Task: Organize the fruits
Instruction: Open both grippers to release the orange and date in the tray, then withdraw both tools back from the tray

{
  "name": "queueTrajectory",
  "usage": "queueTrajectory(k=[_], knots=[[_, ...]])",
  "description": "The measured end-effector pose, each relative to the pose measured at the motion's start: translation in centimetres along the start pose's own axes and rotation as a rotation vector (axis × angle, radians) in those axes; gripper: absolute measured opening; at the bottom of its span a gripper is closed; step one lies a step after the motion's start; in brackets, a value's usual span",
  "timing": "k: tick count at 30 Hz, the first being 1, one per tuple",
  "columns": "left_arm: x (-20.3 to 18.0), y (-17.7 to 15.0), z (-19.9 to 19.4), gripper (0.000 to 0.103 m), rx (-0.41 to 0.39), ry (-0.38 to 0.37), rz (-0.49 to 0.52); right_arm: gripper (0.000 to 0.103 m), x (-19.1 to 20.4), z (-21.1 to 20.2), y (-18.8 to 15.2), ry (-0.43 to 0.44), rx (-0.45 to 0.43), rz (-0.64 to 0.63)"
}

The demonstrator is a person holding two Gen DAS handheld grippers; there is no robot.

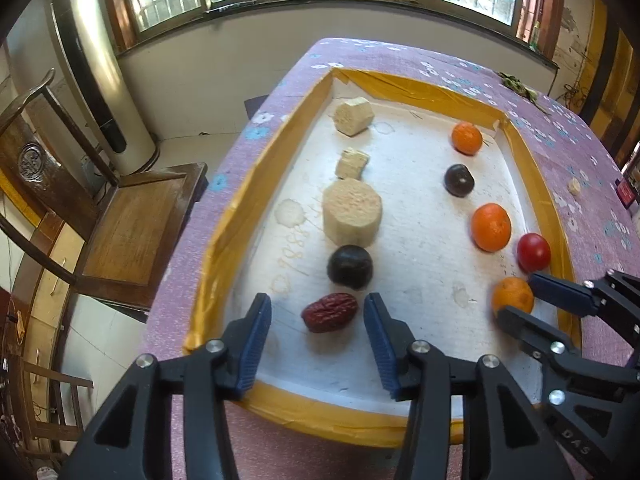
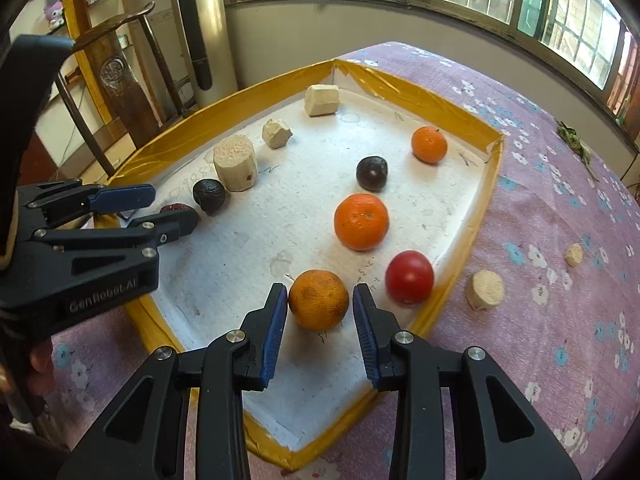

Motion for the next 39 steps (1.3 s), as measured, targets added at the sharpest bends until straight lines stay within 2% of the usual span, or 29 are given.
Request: queueTrajectory(k=[3, 5, 9, 12, 17, 20, 22, 25, 33, 39], knots=[[0.3, 0.2, -0.4, 0.057, -0.003, -0.005, -0.024, 0.04, -0.8, -1.3, -0.1, 0.002, -0.024, 0.033], [0.2, 0.2, -0.6, 0.06, -0.004, -0.004, -0.034, 0.04, -1.2, -2.1, -0.3, 0.012, -0.033, 0.052], [-0.6, 0.6, -1.5, 0.077, -0.032, 0.012, -0.035, 0.041, -1.9, -4.0, -1.2, 0.035, -0.057, 0.093], [-1.9, 1.0, -2.2, 0.082, -0.054, 0.014, -0.018, 0.042, -2.8, -5.0, -2.1, 0.033, -0.062, 0.115], [-4.7, 1.6, -3.3, 0.085, -0.073, -0.004, 0.01, 0.045, -5.4, -6.5, -3.7, -0.002, -0.066, 0.161], [-6.7, 2.0, -3.9, 0.089, -0.09, -0.023, 0.024, 0.051, -7.3, -7.8, -4.7, -0.025, -0.077, 0.197], [-8.1, 2.2, -4.4, 0.09, -0.097, -0.036, 0.038, 0.06, -8.8, -8.7, -5.3, -0.051, -0.091, 0.222], [-10.4, 2.4, -4.8, 0.09, -0.104, -0.056, 0.067, 0.065, -11.0, -9.8, -6.2, -0.09, -0.106, 0.261], [-16.1, 2.4, -5.6, 0.091, -0.113, -0.1, 0.138, 0.065, -15.1, -11.6, -8.7, -0.124, -0.114, 0.332], [-18.6, 2.3, -5.9, 0.091, -0.113, -0.112, 0.163, 0.065, -17.2, -12.0, -10.2, -0.128, -0.11, 0.374]])
Point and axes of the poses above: each gripper's, at about its wrist camera, not at the fingertips, and z roughly the way its jaws point, x to its left, y to its top, the point moved 10 cm from there along z, roughly the way its jaws point, and after that the axes turned 3 degrees about -y, right-handed, at the moved point
